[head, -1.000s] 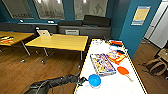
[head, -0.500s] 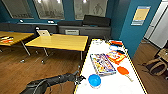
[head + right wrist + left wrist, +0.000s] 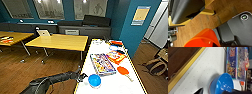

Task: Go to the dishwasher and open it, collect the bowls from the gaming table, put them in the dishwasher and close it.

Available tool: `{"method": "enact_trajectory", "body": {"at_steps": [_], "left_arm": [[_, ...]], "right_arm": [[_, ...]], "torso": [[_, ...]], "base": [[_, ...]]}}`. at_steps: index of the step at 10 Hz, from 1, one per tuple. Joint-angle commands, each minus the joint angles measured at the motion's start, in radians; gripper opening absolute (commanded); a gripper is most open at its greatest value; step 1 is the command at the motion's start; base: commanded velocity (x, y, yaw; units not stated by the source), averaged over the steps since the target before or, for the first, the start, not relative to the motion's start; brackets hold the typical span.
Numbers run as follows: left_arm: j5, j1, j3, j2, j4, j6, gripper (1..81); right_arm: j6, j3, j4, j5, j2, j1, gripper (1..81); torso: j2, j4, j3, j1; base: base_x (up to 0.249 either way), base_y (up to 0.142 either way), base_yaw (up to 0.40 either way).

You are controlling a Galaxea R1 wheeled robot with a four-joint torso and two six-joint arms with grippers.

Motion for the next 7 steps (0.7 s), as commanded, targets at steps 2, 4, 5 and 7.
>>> {"method": "enact_trajectory", "body": {"at_steps": [2,4,5,7], "left_arm": [[0.026,-0.168,-0.017,0.064,0.008,-0.004,81.1],[0.028,-0.163,-0.016,0.064,0.01,-0.003,81.1],[0.028,-0.161,-0.016,0.064,0.01,-0.003,81.1],[0.028,-0.158,-0.013,0.064,0.01,-0.003,81.1]], "right_arm": [[-0.003,0.019,-0.03,-0.024,-0.039,0.046,1.0],[-0.002,0.019,-0.038,-0.023,-0.037,0.047,1.0],[-0.002,0.02,-0.038,-0.023,-0.037,0.049,1.0],[-0.002,0.019,-0.038,-0.023,-0.034,0.049,1.0]], "torso": [[0.0,0.0,0.0,0.0],[0.0,0.0,-0.03,0.0],[0.0,0.0,-0.037,0.0],[0.0,0.0,-0.065,0.0]], "base": [[0.0,0.0,0.0],[0.0,0.0,0.0],[0.0,0.0,0.0],[0.0,0.0,0.0]]}}
